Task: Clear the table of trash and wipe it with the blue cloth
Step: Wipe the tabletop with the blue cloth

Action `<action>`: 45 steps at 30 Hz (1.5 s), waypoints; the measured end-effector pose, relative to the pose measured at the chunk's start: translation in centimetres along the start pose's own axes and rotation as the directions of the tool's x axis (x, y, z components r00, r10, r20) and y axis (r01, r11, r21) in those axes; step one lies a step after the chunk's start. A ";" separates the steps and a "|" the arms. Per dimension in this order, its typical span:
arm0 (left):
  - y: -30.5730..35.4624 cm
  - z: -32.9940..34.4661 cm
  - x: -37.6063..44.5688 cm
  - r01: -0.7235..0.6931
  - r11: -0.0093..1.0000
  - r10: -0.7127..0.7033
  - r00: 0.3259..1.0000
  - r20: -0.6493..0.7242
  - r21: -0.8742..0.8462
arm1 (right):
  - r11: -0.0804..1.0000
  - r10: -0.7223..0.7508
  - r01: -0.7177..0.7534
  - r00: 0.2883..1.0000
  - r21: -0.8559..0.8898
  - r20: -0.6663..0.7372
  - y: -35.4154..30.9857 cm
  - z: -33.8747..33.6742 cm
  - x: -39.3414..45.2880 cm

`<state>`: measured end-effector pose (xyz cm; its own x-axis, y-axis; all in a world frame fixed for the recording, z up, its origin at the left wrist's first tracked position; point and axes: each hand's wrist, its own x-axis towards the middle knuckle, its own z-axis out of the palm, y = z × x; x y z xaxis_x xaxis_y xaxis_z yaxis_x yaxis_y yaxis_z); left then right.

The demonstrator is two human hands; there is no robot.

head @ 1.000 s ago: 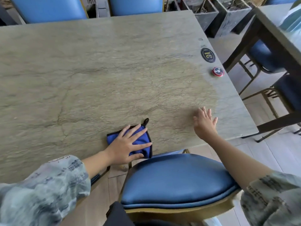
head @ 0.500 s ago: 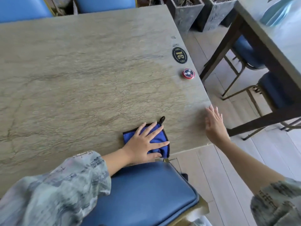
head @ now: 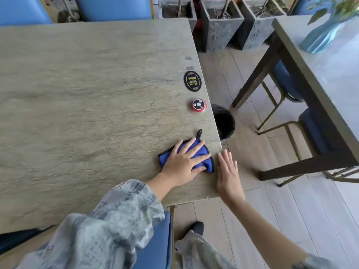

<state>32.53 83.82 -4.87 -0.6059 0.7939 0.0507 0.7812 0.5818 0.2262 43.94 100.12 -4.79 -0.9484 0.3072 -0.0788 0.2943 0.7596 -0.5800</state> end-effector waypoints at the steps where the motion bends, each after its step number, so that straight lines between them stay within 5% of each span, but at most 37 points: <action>1: 0.0 0.1 1.0 0.034 0.999 -0.034 0.999 -0.005 -0.008 | 1.000 -0.004 0.004 1.000 -0.027 -0.025 0.1 0.3 -0.1; 12: -1.2 0.0 5.0 0.259 0.965 -0.261 0.963 -0.066 -0.032 | 0.986 -0.082 0.071 0.994 -0.148 -0.067 0.6 0.4 0.3; 23: -12.3 -4.0 -11.1 0.452 0.892 -0.449 0.889 -0.091 0.012 | 0.936 0.027 -0.043 0.998 -0.351 -0.050 -0.5 0.0 -0.2; 31: -16.4 -6.3 -24.3 0.033 0.999 -0.034 0.998 0.044 0.010 | 0.942 0.121 -0.129 0.992 -0.309 -0.045 -7.5 4.1 -2.3; 35: -16.8 -6.8 -24.7 -0.004 1.000 0.004 0.998 0.058 0.012 | 0.922 0.179 -0.200 0.979 -0.330 -0.095 -8.6 5.8 -2.6; 38: -17.1 -6.6 -23.8 -0.157 0.987 0.153 0.984 0.096 0.036 | 0.931 0.177 -0.199 0.979 -0.306 -0.100 -8.5 5.8 -2.6; 45: -15.9 -5.8 -19.1 -0.377 0.922 0.352 0.911 0.214 0.090 | 0.975 0.190 -0.201 0.975 -0.096 -0.117 -8.6 4.9 -2.8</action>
<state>30.81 58.35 -3.82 -0.2456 0.9659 -0.0819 0.9620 0.2532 0.1024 43.50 89.95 -3.56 -0.8550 0.5104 -0.0923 0.4889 0.7337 -0.4718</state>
